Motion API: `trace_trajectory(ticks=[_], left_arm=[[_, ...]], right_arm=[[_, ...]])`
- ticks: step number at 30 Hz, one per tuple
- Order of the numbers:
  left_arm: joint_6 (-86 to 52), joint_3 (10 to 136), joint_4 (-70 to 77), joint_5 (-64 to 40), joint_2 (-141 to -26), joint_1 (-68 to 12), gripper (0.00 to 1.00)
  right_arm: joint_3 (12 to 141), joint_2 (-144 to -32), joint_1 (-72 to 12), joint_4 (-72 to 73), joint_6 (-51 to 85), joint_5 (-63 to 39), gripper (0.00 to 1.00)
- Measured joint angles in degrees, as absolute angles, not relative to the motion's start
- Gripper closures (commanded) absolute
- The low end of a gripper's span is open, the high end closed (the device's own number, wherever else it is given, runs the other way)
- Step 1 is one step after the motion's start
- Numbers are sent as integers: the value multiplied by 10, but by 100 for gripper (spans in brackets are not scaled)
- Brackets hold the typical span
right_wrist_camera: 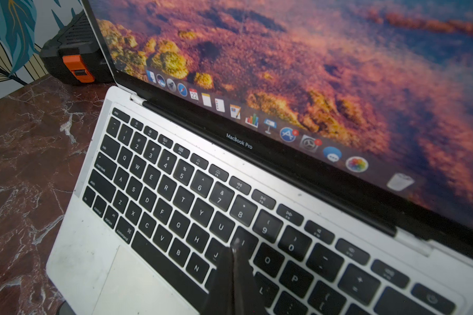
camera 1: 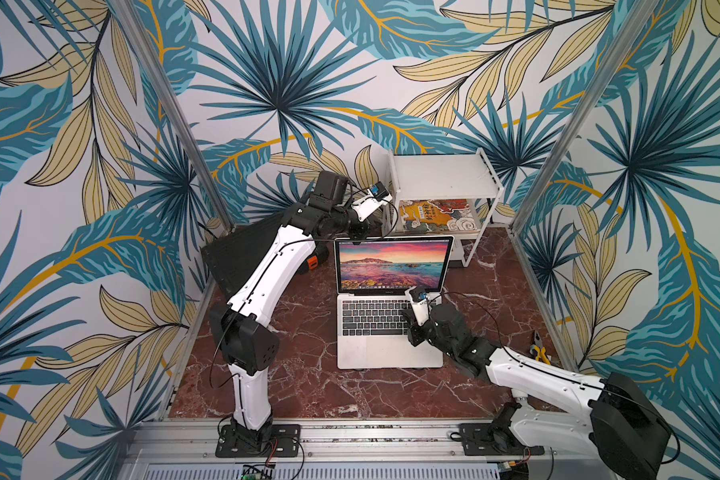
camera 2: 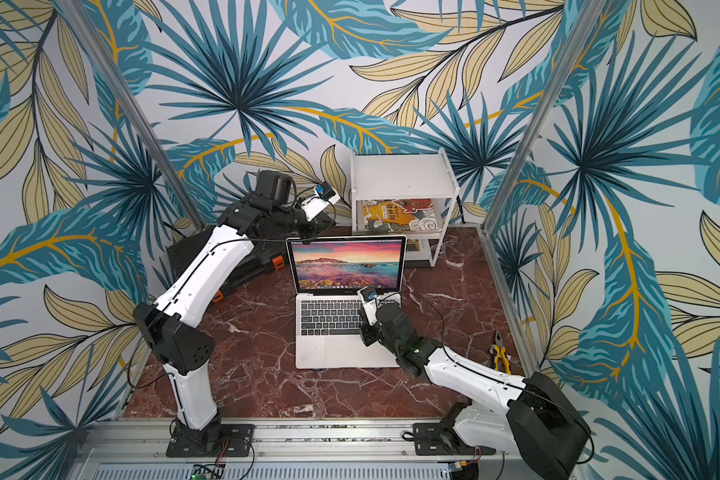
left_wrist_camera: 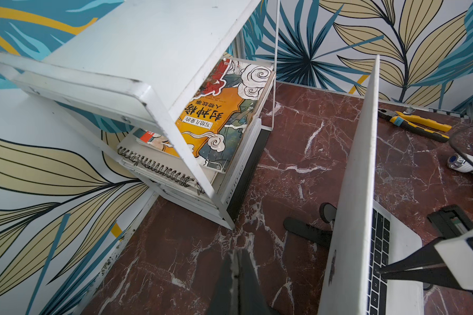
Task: Close the laptop lid and set it aside
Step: Close the lid of the laptop.
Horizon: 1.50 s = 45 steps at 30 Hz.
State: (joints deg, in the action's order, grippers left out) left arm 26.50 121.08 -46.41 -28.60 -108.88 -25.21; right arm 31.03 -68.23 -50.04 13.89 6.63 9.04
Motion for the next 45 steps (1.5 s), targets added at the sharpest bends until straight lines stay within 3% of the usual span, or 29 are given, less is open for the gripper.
trace_trajectory(ticks=[15,25,36,41,45], left_arm=[[249,1035,-380,-244,-952,-295,100],[233,986,-327,-229,-927,-296,100],[205,936,-283,-227,-897,-303,100],[190,887,-249,-222,-864,-311,100],[181,856,-233,-220,-845,-320,100]], right_arm=[[310,-684,-500,135,70,126,100],[306,-634,-500,99,84,131,100],[319,-405,-503,-134,124,151,100],[364,-313,-503,-242,151,228,93],[392,-266,-503,-296,179,324,93]])
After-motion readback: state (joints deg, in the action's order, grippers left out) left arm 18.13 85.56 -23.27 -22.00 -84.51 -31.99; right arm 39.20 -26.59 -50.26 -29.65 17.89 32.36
